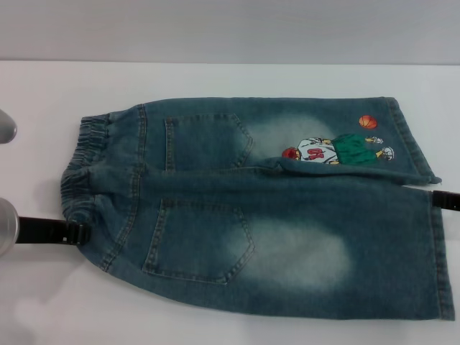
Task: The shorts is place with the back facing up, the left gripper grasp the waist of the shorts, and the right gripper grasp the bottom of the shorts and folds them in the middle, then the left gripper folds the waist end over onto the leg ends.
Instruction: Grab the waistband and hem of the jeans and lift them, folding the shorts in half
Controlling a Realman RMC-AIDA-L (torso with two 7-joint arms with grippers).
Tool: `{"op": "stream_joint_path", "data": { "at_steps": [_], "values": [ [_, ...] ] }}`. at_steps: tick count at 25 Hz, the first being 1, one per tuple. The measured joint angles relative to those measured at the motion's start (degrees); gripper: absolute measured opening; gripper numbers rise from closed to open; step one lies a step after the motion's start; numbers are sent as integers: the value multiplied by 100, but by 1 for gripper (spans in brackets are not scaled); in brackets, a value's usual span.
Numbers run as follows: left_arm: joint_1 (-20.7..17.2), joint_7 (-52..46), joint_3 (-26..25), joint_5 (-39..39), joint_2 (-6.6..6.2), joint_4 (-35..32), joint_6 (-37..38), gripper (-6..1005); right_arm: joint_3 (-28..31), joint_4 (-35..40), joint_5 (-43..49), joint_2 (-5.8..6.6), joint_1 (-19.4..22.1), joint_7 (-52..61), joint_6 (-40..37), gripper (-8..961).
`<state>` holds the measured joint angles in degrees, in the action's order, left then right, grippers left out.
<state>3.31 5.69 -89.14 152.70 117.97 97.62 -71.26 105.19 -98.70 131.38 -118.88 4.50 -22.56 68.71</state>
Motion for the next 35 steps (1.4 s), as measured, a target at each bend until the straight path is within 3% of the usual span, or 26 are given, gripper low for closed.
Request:
{"op": "stream_joint_path", "data": {
  "at_steps": [22, 35],
  "values": [
    [112, -101, 178, 261, 16, -32, -36, 198, 3, -443, 382, -8, 143, 494, 1471, 711],
    [232, -167, 189, 266, 15, -151, 12, 198, -34, -400, 765, -16, 227, 649, 1802, 711]
  ]
}}
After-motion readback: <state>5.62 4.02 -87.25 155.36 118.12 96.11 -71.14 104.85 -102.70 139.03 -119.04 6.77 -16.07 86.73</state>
